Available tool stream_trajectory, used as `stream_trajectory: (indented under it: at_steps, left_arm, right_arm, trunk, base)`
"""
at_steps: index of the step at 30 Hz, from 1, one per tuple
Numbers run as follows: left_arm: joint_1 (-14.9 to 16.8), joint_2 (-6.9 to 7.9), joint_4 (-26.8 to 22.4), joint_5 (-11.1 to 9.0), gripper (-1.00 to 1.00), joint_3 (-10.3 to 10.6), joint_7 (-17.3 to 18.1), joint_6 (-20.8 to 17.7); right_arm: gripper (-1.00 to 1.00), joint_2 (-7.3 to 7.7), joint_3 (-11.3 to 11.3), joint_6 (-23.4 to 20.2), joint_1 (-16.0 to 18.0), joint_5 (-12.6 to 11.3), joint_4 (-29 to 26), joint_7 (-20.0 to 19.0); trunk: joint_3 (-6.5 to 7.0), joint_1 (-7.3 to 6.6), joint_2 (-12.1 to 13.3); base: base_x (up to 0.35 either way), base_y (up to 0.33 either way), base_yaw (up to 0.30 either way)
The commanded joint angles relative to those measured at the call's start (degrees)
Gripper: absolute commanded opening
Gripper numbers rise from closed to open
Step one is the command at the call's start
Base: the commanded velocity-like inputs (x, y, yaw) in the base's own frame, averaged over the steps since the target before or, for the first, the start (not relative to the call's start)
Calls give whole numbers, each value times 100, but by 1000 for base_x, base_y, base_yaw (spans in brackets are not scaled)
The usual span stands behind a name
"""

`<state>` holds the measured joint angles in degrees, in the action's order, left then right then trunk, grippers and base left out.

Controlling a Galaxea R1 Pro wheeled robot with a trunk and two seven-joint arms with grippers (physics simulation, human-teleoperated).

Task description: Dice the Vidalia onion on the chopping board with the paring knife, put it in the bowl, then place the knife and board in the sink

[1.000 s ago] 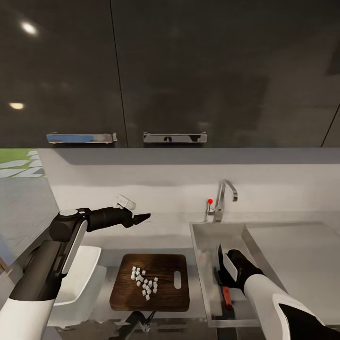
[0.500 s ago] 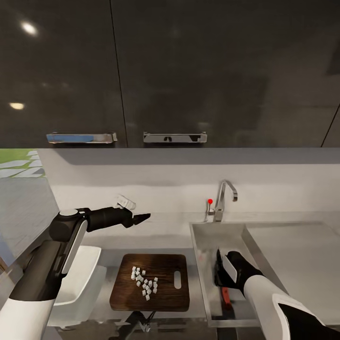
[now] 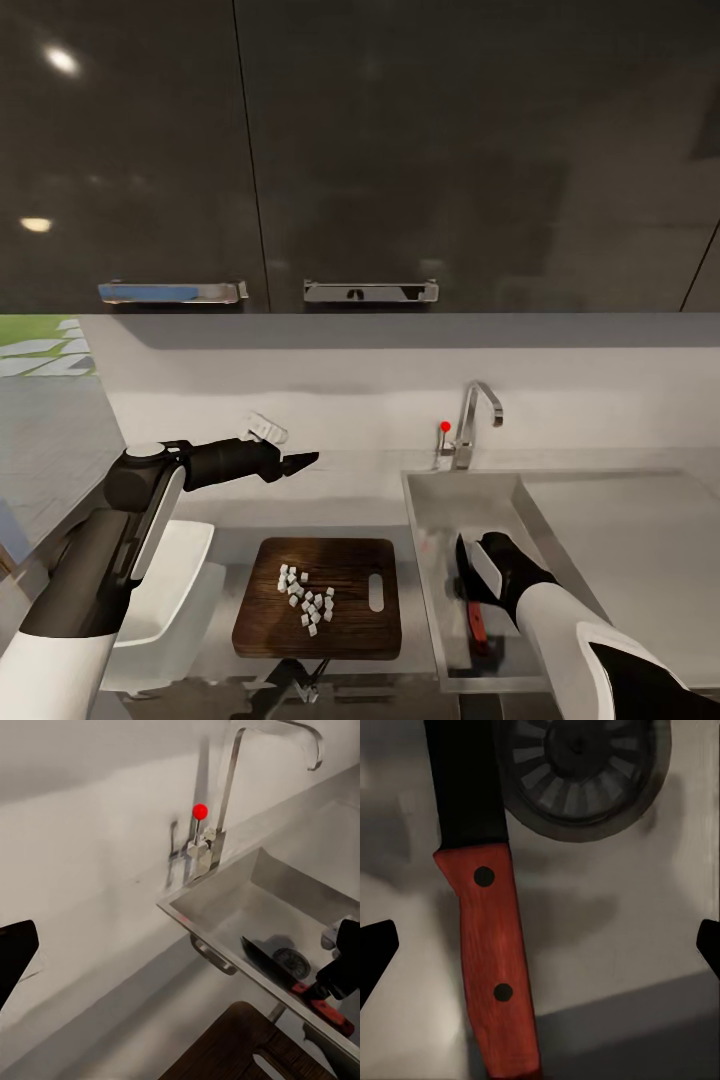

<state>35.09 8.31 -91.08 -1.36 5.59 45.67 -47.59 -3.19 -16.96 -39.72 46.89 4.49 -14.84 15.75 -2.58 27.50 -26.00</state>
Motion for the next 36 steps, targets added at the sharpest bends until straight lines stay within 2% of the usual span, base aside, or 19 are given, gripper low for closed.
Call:
stream_trajectory:
  at_steps: [1, 4, 11, 14, 17, 18, 19, 21, 23, 25, 26, 27, 28, 31, 34, 36]
  left_arm:
    - [7, 3, -3, -13, 100, 3, 4, -40]
    - [7, 3, -2, -13, 100, 3, 4, -40]
    - [7, 3, 1, -11, 100, 3, 4, -40]
    - [7, 3, 0, -10, 100, 3, 4, -40]
    - [7, 3, 0, -7, 100, 3, 4, -40]
    - [7, 3, -2, -6, 100, 3, 2, -40]
    - [7, 3, -3, -5, 100, 3, 3, -40]
    - [7, 5, -5, -5, 100, 2, 3, -40]
    - [7, 23, -6, -5, 100, -10, 4, -40]
    - [7, 59, -6, -5, 100, -24, 4, -40]
    - [7, 71, -6, -5, 100, -28, 4, -40]
    - [7, 73, -6, -5, 100, -29, 4, -40]
    - [7, 75, -6, -5, 100, -27, 1, -40]
    - [7, 74, -6, -5, 100, -24, 1, -40]
    - [7, 79, -6, -5, 100, -26, 2, -40]
    - [7, 85, -6, -5, 100, -47, 3, -38]
  right_arm:
    - [100, -6, -44, -3, 4, 44, -14, 47]
    - [100, -6, -58, 28, 4, 38, -66, 97]
    - [100, -6, -60, -23, 7, 35, -1537, 115]
    - [100, -6, -60, -267, 9, 27, -2162, 98]
    - [100, -6, -68, -409, 10, 21, -2523, -51]
    - [100, -4, -68, -459, 10, 19, -2766, -301]
    - [100, 4, -59, -509, 9, 28, -3161, -944]
    - [100, 52, -50, -540, 10, 44, -3423, -1604]
    - [100, 149, -47, -547, 9, 45, -3491, -1919]
    - [100, 319, -45, -552, 12, 44, -3541, -2457]
    - [100, 470, -45, -553, 13, 45, -3564, -2889]
    - [100, 529, -45, -554, 13, 45, -3571, -3044]
    - [100, 709, -38, -556, 12, 46, -3583, -3501]
    - [100, 900, -30, -567, 13, 56, -3594, -3978]
    - [100, 984, -20, -571, 11, 57, -3602, -4157]
    - [100, 1007, 289, -572, 9, 60, -3604, -4201]
  trunk:
    - [-13, 4, -13]
    - [-13, 4, -13]
    - [-13, 4, -13]
    - [-13, 4, -13]
    - [-13, 4, -13]
    - [-13, 4, -13]
    - [-13, 4, -13]
    - [-13, 4, -13]
    - [-13, 4, -13]
    - [-13, 4, -13]
    - [-13, 4, -13]
    - [-13, 4, -13]
    - [-13, 4, -13]
    - [-13, 4, -13]
    - [-13, 4, -13]
    - [-13, 4, -13]
  base:
    - [0, 0, 0]
    - [0, 0, 0]
    - [0, 0, 0]
    - [0, 0, 0]
    - [-2, 0, 0]
    - [-42, 31, 0]
    - [-79, 70, 0]
    - [-103, 90, 0]
    - [-132, 117, 0]
    - [-151, 140, 0]
    - [-173, 190, 0]
    - [-178, 204, 0]
    - [-188, 231, 0]
    - [-193, 244, 0]
    - [-196, 242, 0]
    - [-117, 60, 0]
